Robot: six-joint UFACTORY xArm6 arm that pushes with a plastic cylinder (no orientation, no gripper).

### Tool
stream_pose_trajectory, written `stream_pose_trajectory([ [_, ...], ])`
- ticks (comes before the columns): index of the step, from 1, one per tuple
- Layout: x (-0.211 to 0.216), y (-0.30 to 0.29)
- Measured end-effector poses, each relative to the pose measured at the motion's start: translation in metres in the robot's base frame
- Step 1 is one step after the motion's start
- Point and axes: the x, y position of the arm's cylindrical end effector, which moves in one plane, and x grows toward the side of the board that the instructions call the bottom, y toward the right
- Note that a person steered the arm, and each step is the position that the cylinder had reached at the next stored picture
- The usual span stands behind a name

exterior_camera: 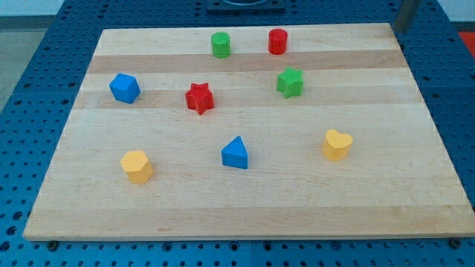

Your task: Move your arm to the right of the red circle

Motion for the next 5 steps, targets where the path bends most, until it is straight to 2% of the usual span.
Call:
stream_pose_trajectory([
  [5, 0.001, -0.026],
])
